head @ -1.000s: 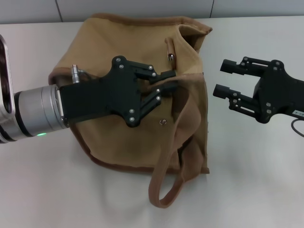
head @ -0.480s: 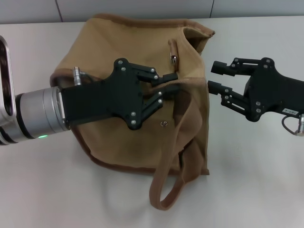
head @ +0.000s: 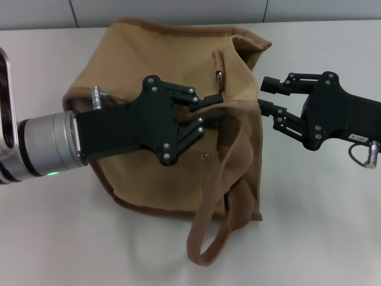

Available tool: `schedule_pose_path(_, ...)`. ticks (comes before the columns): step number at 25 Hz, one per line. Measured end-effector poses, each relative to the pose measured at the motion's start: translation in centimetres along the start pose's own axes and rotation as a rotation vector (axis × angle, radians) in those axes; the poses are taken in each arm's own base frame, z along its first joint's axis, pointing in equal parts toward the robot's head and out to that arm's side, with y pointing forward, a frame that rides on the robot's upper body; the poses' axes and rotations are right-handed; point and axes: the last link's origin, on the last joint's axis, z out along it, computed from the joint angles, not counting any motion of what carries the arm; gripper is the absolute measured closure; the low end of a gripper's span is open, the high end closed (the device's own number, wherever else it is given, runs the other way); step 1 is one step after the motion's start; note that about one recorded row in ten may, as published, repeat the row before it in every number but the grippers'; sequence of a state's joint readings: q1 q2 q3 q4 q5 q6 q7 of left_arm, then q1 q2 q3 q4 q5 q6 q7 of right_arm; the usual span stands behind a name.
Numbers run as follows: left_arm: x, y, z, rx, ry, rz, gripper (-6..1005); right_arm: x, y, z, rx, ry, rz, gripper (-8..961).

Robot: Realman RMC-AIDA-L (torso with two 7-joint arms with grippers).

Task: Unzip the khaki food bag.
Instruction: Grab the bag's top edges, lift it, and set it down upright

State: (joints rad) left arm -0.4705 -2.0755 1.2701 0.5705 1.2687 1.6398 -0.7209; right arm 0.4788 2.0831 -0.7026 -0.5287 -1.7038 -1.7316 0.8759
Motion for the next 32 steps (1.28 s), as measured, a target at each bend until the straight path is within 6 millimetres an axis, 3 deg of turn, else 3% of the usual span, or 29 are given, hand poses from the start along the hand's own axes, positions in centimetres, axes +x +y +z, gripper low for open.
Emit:
schedule_pose_path(13,0.04,0.09,-0.05,-0.002,0.004,-0.001,911,0.23,0.27,0.65,-0.032,0.012,0.007,692)
schedule_pose_path(24,0.02,0.16,-0.01,-0.004,0.005,-0.003,911,0.26,0.34,0.7,-0.033,0.011,0.009,697)
schedule_pose_path(32,0.13,0.37,0.06,-0.017,0.013,-0.004,911,0.27,0.43,0.83,-0.038,0.009,0.01,847)
